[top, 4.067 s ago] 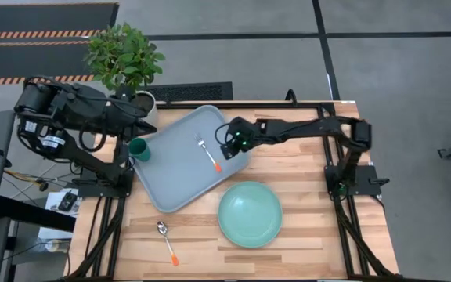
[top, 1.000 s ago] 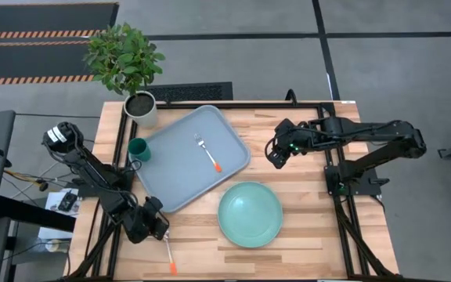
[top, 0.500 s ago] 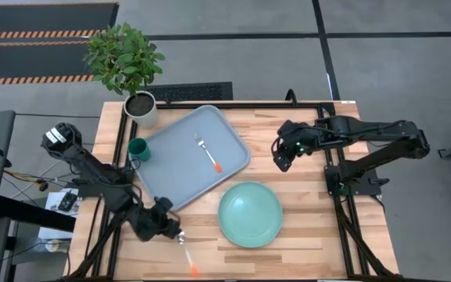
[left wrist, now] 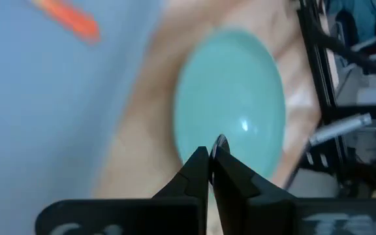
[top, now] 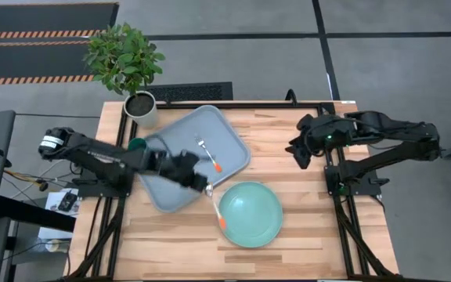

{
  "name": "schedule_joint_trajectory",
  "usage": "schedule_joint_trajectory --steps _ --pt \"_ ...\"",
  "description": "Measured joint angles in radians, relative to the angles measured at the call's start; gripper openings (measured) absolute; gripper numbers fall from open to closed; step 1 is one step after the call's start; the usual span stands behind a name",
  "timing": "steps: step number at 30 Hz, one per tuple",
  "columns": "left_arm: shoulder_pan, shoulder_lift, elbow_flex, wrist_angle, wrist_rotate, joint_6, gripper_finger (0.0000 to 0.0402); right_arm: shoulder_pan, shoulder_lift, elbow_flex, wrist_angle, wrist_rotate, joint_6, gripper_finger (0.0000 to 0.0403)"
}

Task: Pick and place plate/cup/fork/spoon on tray
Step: Put the orange spoon on the gray serving tray

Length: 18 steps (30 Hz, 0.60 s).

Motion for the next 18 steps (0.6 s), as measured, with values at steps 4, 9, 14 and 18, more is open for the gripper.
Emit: schedule_joint_trajectory --steps 4,9,14,18 --pt "0.189 0.002 0.000 -0.001 0.074 0.177 0.0000 -0.001 -0.016 0.000 0.000 0.069 0.001 0.0169" --pt "0.400 0.002 0.000 0.015 0.151 0.315 0.0000 -0.001 -0.012 0.000 0.000 0.080 0.016 0.0166" --pt "0.545 0.003 0.000 0.071 0.169 0.381 0.0000 -0.001 0.008 0.000 0.003 0.116 0.017 0.0166" --pt "0.629 0.017 0.001 0.164 0.208 0.400 0.0000 -0.013 0.014 0.000 -0.001 0.127 0.017 0.0164"
